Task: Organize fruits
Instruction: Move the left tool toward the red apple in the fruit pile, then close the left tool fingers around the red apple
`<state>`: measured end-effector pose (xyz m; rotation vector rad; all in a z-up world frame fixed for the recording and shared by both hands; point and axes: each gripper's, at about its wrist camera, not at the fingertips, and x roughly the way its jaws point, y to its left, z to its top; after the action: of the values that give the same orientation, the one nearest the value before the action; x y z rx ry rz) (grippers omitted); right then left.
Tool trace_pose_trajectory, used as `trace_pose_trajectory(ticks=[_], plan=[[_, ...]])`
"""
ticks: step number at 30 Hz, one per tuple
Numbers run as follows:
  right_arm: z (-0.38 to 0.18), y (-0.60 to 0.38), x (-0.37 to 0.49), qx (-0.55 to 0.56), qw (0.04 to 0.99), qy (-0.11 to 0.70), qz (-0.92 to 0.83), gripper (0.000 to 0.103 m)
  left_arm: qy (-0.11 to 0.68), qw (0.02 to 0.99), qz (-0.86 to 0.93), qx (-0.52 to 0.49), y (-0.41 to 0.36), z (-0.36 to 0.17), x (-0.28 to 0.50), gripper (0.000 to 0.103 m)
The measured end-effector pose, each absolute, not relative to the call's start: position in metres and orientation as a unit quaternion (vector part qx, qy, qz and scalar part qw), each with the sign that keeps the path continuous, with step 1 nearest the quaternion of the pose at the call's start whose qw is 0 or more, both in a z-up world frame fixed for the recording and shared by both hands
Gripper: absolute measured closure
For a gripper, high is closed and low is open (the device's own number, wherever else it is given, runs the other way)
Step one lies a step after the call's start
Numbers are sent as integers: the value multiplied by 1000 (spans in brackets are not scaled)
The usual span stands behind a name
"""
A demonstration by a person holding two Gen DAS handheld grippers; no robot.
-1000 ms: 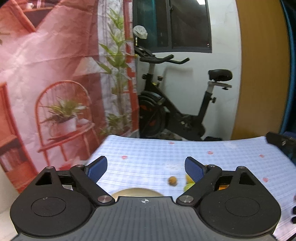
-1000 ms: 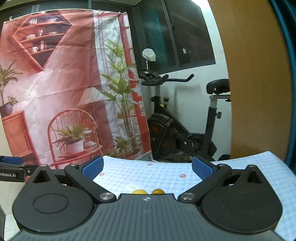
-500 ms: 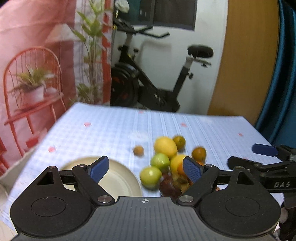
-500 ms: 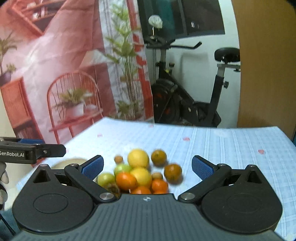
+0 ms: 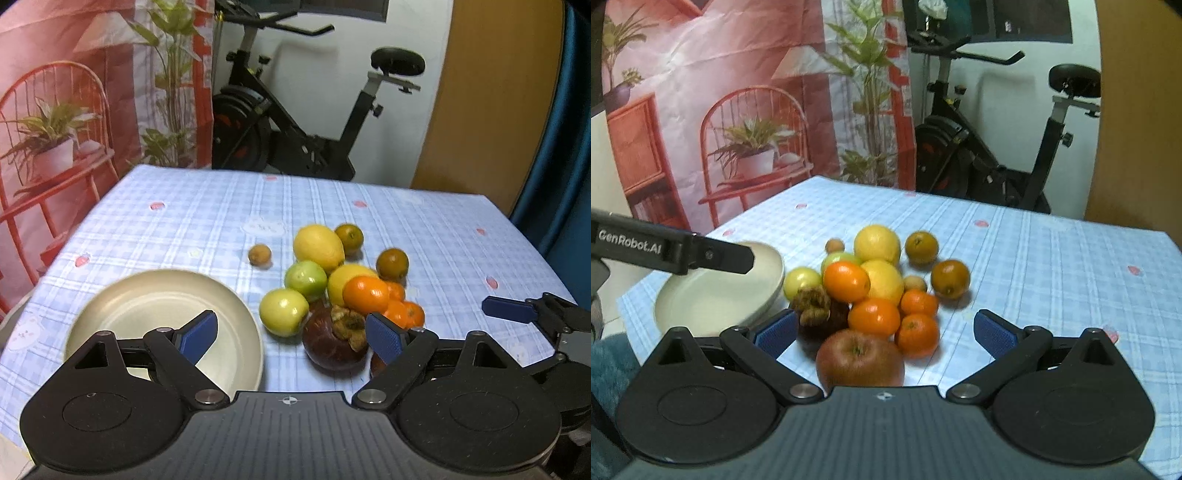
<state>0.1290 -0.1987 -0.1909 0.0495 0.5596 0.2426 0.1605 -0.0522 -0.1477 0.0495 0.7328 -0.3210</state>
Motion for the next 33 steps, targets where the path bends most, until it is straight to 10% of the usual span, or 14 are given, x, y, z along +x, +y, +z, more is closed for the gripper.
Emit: trace_pose_trajectory(ticks=[19,33], plan=[[-229,-188,137,9,937,311,158,34,408,867,-286,9,-100,-173,165,37],[-236,-188,139,13,940,299,166,34,443,847,-292,8,-117,-192,175,37]])
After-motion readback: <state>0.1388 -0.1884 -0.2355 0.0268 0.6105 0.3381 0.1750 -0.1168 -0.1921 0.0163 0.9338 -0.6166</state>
